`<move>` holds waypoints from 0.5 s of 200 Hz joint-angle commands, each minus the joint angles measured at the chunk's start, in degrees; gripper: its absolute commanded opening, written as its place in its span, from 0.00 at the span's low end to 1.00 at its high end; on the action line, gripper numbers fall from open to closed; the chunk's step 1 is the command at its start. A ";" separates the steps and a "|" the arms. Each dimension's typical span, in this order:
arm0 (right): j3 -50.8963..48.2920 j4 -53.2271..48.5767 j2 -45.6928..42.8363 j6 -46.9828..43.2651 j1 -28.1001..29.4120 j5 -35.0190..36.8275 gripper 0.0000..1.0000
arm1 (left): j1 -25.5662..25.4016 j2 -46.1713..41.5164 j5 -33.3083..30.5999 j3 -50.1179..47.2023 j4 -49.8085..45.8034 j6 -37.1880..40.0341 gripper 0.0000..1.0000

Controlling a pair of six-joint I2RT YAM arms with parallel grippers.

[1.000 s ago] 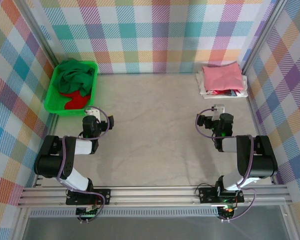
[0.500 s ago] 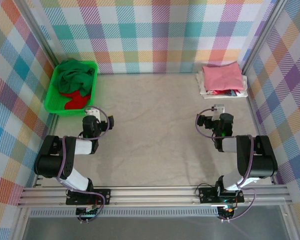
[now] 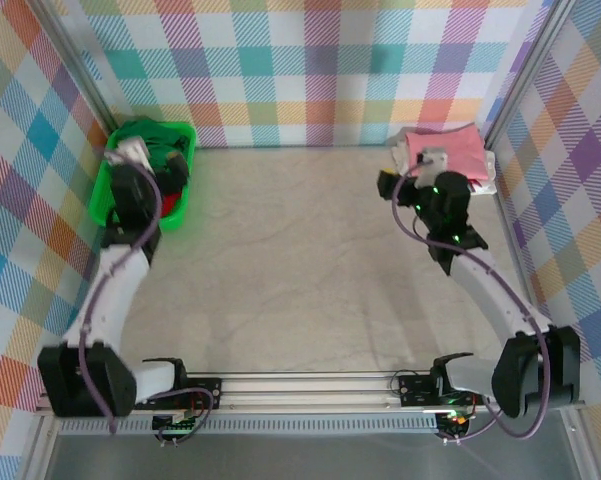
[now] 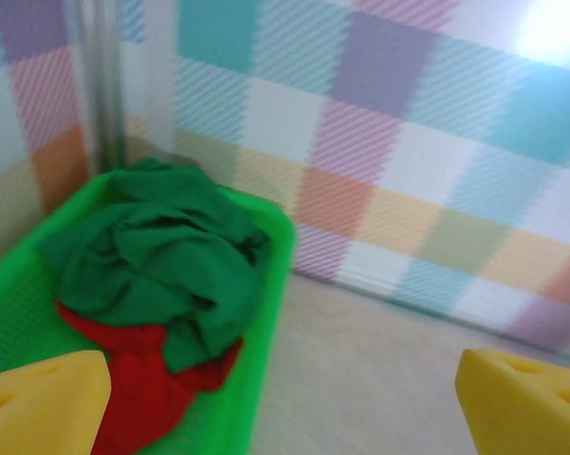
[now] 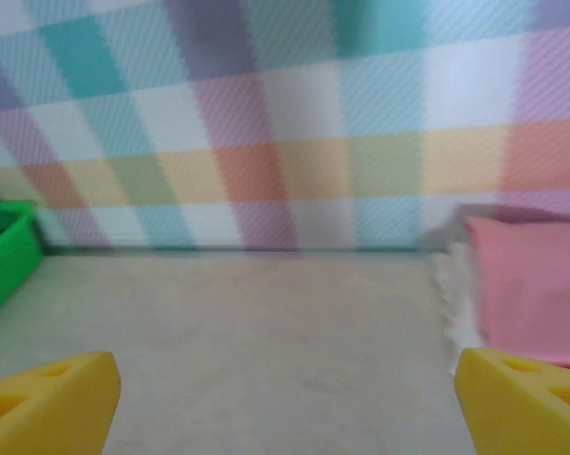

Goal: Fold and stack the t-shirts

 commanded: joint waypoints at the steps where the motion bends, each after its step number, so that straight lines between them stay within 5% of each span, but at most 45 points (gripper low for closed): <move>1: 3.97 -9.97 5.95 0.98 2.65 -1.08 0.92 | 5.13 12.57 -2.91 11.06 -23.07 -1.13 0.95; 27: 7.30 -12.16 9.19 2.52 3.74 -2.16 0.93 | 8.41 27.13 -3.93 24.43 -28.34 1.56 0.97; 61: 5.47 -14.41 8.08 2.58 4.24 -1.52 0.94 | 9.44 45.77 2.50 43.13 -33.40 6.65 0.99; 100: 2.82 -16.77 4.77 1.62 4.31 0.22 0.96 | 9.46 59.33 5.01 59.28 -34.89 8.28 0.90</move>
